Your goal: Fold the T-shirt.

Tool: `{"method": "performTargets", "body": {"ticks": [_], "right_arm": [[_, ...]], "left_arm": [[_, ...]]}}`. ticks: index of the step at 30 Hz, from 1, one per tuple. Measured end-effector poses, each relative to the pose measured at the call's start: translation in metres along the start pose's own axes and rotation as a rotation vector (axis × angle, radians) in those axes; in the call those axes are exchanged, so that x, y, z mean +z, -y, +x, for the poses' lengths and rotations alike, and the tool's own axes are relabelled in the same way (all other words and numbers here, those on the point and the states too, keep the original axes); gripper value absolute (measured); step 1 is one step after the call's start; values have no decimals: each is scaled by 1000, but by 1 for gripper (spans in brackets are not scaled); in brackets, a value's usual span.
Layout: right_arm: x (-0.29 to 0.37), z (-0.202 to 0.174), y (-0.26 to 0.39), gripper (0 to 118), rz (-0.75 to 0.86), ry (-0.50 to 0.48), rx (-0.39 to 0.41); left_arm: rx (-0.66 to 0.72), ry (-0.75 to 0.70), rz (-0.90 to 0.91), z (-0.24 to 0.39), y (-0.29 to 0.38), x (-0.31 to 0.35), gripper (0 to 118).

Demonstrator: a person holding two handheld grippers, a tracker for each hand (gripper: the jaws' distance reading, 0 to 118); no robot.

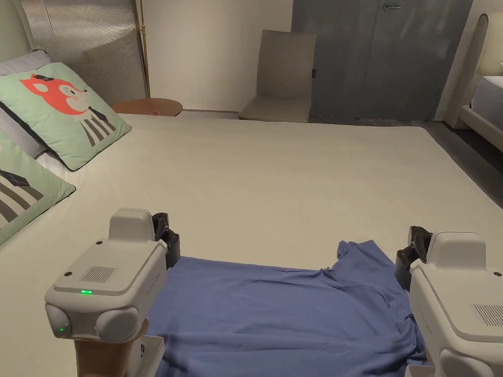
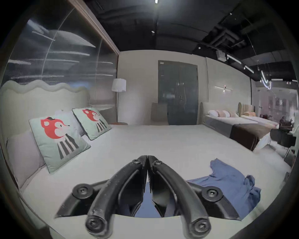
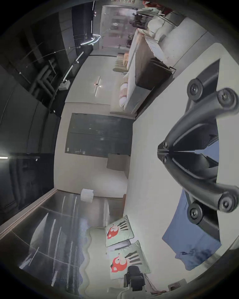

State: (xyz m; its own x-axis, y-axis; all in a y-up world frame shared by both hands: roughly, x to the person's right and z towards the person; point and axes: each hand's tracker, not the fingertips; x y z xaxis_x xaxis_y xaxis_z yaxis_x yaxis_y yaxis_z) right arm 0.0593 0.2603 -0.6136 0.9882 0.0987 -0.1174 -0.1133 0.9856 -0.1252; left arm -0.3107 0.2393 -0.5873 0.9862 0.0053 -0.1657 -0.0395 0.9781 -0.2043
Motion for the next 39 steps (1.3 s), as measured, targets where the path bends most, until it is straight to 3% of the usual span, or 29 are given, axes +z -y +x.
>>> {"method": "performTargets", "body": {"ticks": [16,17,18,19,20,21,22,25,29,31,32,39], "right_arm": [[-101,0,21,1,-105,-32,15],[-107,-1,24,1,-113,-35,18],[-114,0,28,1,-122,-38,21],[-121,0,33,1,-132,-41,25],[-127,0,36,1,-141,-41,29],[-131,0,38,1,-149,-43,31],[-135,0,42,1,-159,-46,31],[-146,1,51,1,-188,-53,27],[-151,3,56,1,-222,-52,23],[-153,5,60,1,-241,-51,12],[-154,8,62,1,-252,-51,0],[-200,49,79,6,-453,-32,-106]], "left_arm": [[20,31,-455,-61,26,-196,0],[25,20,-490,-66,32,-211,6],[38,21,-536,-71,37,-223,20],[59,7,-566,-75,41,-233,44],[81,0,-613,-79,47,-244,78],[97,-8,-656,-83,53,-253,94],[101,-16,-700,-86,60,-262,98],[91,-49,-721,-88,74,-270,90],[44,-5,-769,-79,87,-266,21],[16,6,-789,-74,95,-268,9],[-3,4,-765,-70,93,-265,3],[-20,-13,-618,-67,68,-238,3]]}}
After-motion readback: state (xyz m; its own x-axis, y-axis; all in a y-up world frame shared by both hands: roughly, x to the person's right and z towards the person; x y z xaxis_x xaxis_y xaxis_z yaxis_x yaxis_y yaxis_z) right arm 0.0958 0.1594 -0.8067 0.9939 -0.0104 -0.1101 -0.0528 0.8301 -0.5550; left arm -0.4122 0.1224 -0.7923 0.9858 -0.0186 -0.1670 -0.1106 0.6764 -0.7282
